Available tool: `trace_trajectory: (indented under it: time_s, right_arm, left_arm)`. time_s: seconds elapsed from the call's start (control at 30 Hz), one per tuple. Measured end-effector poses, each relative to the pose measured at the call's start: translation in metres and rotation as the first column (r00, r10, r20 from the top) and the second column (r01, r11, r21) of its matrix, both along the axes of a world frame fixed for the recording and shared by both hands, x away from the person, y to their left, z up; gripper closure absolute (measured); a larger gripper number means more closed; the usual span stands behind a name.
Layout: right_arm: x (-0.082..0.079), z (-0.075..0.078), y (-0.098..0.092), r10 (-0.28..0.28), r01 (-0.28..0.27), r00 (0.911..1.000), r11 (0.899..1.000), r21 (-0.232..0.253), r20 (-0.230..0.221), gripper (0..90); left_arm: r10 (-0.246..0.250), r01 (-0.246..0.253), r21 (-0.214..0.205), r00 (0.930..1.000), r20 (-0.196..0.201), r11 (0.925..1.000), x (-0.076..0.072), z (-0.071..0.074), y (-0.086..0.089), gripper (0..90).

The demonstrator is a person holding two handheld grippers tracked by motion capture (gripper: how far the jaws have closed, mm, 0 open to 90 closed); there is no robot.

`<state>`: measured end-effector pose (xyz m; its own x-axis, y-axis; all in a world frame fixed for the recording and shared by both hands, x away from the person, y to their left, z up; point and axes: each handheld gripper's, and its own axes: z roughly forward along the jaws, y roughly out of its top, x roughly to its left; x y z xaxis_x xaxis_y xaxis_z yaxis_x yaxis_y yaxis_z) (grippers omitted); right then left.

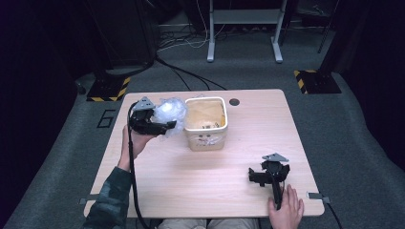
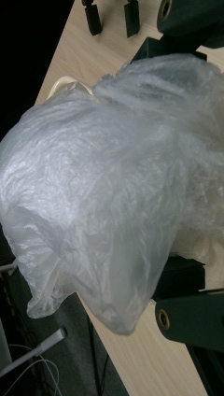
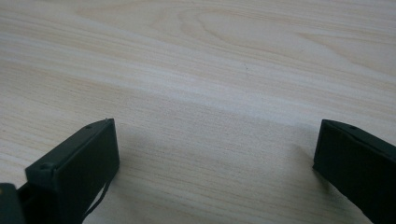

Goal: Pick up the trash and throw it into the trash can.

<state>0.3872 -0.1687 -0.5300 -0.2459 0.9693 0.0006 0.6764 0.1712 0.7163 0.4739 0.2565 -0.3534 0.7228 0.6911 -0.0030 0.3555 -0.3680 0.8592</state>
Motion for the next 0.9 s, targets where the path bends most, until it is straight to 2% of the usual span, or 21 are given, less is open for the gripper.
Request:
trace_trajectory:
  time_s: [0.47, 0.9]
  right_arm:
    - [0.000, 0.000, 0.000, 0.000, 0.000, 1.0000, 1.000, 0.000, 0.000, 0.0]
    - [0.000, 0.000, 0.000, -0.006, 0.006, 1.0000, 1.000, 0.005, 0.000, 0.0]
  left_arm:
    - [-0.039, 0.039, -0.015, 0.9992, 0.000, 0.9991, 0.018, 0.008, -0.025, 27.2]
    - [-0.067, 0.067, -0.020, 0.9976, -0.016, 0.9976, 0.037, 0.004, -0.052, 27.2]
